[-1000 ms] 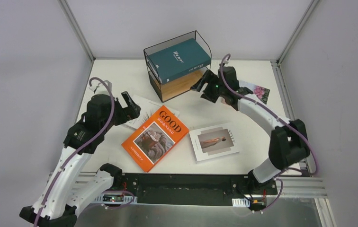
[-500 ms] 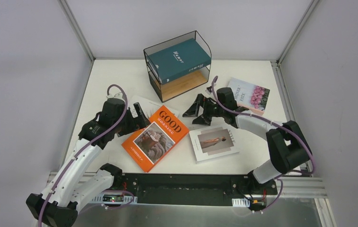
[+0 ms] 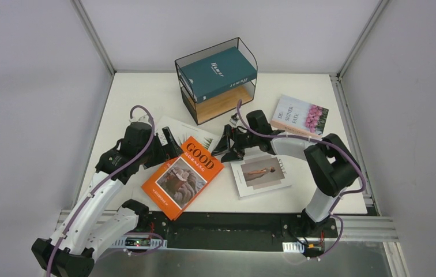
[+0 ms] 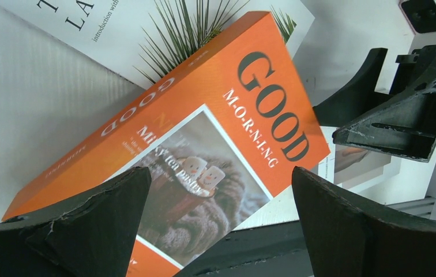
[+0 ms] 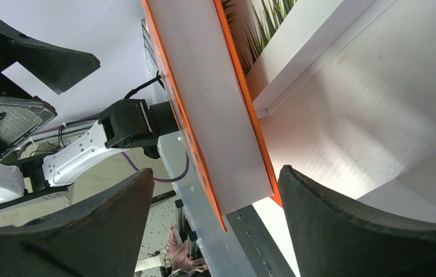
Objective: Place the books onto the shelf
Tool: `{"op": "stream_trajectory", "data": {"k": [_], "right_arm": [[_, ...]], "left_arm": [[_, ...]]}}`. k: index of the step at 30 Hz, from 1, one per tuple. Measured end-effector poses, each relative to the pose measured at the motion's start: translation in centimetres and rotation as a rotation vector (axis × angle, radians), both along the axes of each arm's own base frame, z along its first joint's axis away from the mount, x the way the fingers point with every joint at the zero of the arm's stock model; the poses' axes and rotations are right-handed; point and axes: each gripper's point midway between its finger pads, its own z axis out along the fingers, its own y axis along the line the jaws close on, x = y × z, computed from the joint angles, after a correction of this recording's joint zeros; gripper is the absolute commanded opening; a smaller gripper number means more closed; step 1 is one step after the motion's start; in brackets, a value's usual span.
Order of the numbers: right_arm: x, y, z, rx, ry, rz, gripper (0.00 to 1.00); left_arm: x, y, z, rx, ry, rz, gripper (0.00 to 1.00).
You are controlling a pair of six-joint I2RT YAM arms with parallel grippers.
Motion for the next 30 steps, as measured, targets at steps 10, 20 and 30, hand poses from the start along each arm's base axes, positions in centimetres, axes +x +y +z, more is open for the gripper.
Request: {"op": "stream_trajectory", "data": {"k": [10,20,30], "right_arm": [[-0.1,-0.1,-1.0,-0.069,-0.007,0.042,0.96],[-1.6,0.5,-2.0,-0.115,-0.019,0.115,0.96],[-2.7,1.5,-2.2,-0.097,0.008,0.172,0.78]], "left_arm": [[0.0,0.0,0.1,-0.004,-0.007,0.002,1.00],[-1.1,-0.6,-3.8,-0.016,0.138,0.000,0.89],[-1.4,-1.6,-6.7,-0.028,0.235,-0.024,0.89]]}}
